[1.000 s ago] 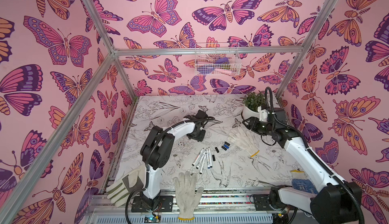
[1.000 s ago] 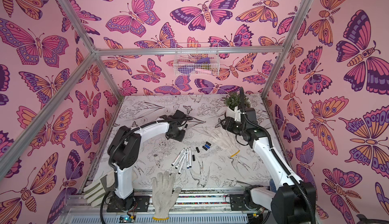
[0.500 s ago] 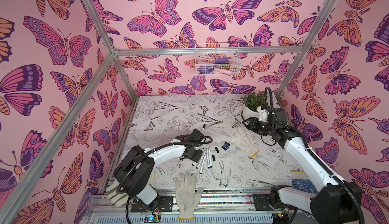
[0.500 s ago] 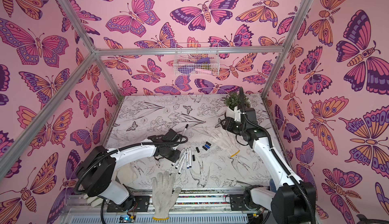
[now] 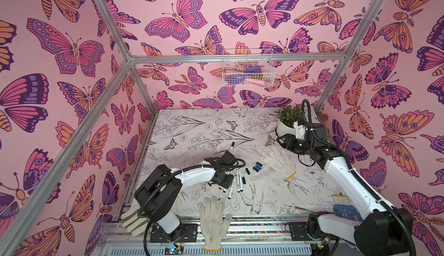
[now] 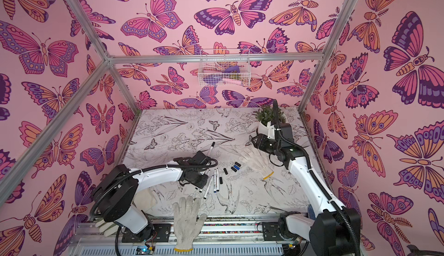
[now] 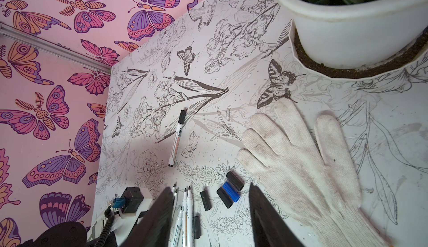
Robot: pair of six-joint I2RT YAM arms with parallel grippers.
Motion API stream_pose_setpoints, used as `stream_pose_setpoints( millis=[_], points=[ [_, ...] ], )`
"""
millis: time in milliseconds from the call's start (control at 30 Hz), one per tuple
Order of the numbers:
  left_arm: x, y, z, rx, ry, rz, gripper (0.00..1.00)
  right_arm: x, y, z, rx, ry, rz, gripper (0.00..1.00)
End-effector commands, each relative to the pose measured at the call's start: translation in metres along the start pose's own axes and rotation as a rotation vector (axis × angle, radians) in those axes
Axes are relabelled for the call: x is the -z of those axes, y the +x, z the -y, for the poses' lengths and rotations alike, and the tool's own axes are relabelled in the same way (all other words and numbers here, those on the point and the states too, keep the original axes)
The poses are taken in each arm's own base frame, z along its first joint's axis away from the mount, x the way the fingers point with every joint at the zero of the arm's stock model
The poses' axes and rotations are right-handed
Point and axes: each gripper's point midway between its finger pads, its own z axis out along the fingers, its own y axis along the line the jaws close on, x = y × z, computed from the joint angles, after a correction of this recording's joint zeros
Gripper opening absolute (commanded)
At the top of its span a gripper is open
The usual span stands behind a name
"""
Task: Insert pens into pen caps
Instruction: Pick up a pen from the center of the table.
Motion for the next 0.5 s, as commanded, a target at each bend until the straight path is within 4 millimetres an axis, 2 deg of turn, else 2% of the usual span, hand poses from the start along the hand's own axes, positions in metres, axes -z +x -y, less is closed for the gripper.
stream_pose_setpoints(
  millis=[0,333,467],
  points=[
    [-0.001,0.001,-0.006,0.016,-0.035,0.004,0.44,0.001,0.0,0.0,0.021,0.0,-0.002,0.55],
    [0.028,-0.014,-0.004,0.005,-0.017,0.116,0.46,0.0,0.002,0.0,0.019,-0.003,-0.009,0.55],
    [0.028,-0.01,-0.007,0.012,-0.023,0.117,0.45,-0.001,0.002,0.0,0.018,-0.006,-0.012,0.54]
  ],
)
